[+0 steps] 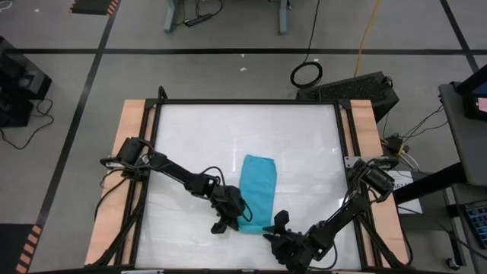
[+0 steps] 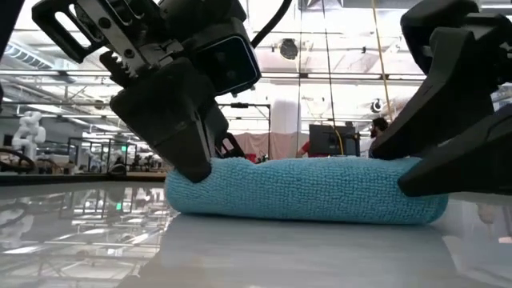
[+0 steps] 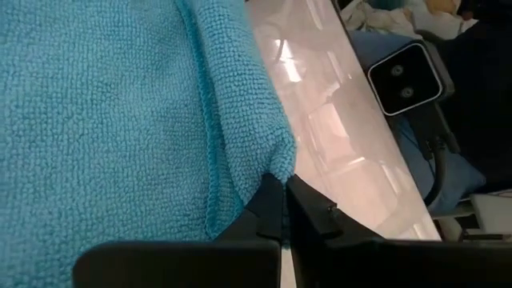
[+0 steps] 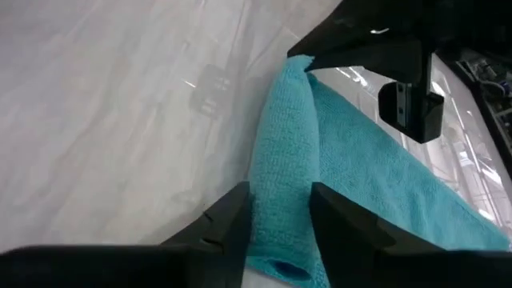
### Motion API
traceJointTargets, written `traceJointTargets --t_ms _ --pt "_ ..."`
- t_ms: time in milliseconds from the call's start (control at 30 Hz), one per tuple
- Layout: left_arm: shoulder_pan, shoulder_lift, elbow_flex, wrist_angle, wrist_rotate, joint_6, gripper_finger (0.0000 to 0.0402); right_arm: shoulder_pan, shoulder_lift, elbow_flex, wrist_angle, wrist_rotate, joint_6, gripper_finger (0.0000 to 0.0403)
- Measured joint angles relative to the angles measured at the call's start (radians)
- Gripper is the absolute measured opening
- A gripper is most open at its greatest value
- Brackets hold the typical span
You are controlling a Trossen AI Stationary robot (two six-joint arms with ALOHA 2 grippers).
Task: Roll towel into tight, uniform cylinder
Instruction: Roll the blue towel
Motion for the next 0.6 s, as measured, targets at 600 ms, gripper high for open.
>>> traceJointTargets --t_ms 600 --pt "-0.004 -0.001 0.001 -0.006 0.058 -0.085 0.0014 -0.068 -0.005 0.0 -0.022 -0.285 0.452 0.0008"
